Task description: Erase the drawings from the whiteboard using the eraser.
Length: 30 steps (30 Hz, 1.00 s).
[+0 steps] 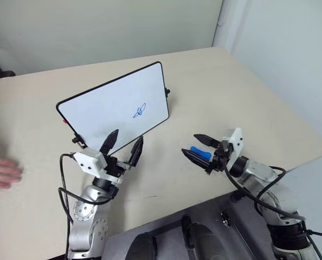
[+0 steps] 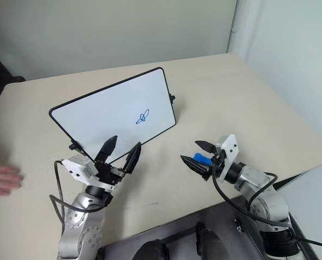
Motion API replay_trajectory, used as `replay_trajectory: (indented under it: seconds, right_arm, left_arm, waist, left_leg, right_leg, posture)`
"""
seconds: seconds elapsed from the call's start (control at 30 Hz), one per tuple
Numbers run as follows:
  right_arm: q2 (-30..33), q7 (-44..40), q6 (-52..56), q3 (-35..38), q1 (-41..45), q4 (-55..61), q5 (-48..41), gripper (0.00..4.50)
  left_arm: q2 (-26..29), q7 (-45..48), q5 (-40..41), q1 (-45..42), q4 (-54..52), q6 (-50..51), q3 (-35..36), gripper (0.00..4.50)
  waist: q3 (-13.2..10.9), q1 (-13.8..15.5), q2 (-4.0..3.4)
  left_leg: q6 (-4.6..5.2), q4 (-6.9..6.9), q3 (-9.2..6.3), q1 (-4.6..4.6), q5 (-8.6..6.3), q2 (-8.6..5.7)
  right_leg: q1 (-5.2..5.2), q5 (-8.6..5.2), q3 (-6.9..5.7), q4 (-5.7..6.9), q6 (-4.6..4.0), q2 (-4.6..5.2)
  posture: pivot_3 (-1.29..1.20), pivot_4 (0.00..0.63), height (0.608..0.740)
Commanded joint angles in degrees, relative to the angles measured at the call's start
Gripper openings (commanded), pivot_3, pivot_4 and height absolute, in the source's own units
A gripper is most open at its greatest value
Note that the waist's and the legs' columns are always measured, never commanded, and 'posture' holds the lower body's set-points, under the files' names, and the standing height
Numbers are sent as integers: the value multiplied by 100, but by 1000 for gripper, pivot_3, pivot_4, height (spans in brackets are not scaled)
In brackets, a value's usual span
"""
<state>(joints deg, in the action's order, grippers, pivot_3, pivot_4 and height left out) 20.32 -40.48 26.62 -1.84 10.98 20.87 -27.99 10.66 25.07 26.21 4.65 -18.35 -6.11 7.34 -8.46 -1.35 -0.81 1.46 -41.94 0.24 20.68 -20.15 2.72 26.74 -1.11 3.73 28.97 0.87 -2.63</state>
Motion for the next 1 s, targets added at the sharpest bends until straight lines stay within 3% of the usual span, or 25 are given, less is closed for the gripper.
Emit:
replay_trajectory:
  seconds: [0.03, 0.23, 0.57, 0.8, 1.0]
  right_arm:
    - [-40, 28, -76, 34, 112, 152, -120, 4040]
    - [50, 177, 630, -3, 316, 48, -259, 4040]
    - [1498, -107, 2938, -78, 1447, -93, -565, 4040]
    - [2245, -513, 3165, -888, 2058, -437, -130, 4040]
    - [2343, -894, 3077, -1455, 2433, -899, 163, 4040]
  left_arm:
    - [80, 41, 145, -13, -148, -62, 201, 4500]
    - [156, 131, 226, -29, -7, -62, 342, 4500]
    - [46, 131, 232, 121, -113, -56, 227, 4500]
    - [-79, 86, 127, 140, -130, -100, 107, 4500]
    - [-131, 54, 71, 171, -155, -136, 72, 4500]
  waist:
    - [0, 0, 0]
    - [0, 0, 0]
    - [-2, -12, -3]
    - [-2, -1, -4]
    - [-4, -2, -7]
  left_leg:
    - [0, 0, 0, 0, 0, 0]
    - [0, 0, 0, 0, 0, -1]
    - [-1, 0, 7, 5, -2, -3]
    - [0, 2, 9, 6, -3, -2]
    - [0, 2, 12, 6, -3, -4]
  right_leg:
    - [0, 0, 0, 0, 0, 0]
    - [0, 0, 1, 0, 0, 1]
    - [4, -3, 0, -2, 5, -2]
    - [4, -7, -29, -4, 8, -4]
    - [7, -7, -33, -4, 9, -5]
  posture:
    - [0, 150, 740]
    - [0, 150, 740]
    - [0, 150, 740]
    - [0, 150, 740]
    - [0, 150, 740]
